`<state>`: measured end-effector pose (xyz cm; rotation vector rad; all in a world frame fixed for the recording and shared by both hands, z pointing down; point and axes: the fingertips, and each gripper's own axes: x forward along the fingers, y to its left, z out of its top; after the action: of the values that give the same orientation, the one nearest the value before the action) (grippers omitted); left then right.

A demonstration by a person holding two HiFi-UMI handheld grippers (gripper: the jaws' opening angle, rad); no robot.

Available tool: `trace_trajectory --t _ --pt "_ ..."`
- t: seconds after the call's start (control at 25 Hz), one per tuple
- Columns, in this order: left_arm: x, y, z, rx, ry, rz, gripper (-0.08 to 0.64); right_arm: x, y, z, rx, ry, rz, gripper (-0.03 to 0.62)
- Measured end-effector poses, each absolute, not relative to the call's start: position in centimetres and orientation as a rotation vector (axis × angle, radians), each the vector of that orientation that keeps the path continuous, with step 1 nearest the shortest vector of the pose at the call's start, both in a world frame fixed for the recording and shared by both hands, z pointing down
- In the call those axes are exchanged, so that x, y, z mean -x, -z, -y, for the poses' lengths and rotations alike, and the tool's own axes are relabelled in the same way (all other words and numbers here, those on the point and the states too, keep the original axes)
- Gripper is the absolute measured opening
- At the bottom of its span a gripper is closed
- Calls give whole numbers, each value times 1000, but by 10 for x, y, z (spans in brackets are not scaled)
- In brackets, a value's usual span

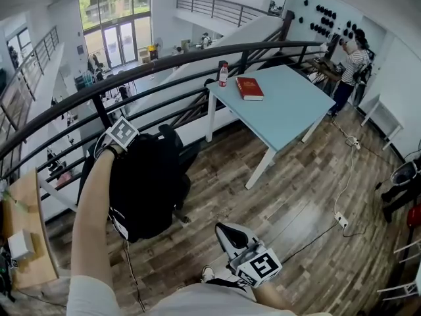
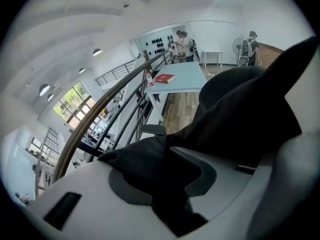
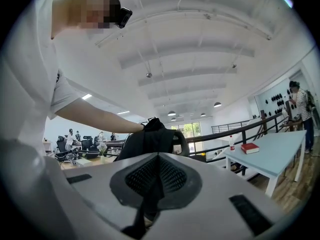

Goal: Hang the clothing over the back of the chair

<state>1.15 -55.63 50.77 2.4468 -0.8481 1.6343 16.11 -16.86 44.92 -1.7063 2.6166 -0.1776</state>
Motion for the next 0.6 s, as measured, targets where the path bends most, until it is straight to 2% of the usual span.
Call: trace_trajectory --t 0.24,0.44,0.6 --pt "-2 -447 595 -2694 -1533 1232 146 -145 -451 172 1624 181 -2666 17" --pt "14 -437 594 -2690 -1448 1281 227 -129 -453 171 1557 186 -2702 17" --pt "21 -419 595 -2768 -1416 1305 261 -128 -454 168 1532 192 -2716 17"
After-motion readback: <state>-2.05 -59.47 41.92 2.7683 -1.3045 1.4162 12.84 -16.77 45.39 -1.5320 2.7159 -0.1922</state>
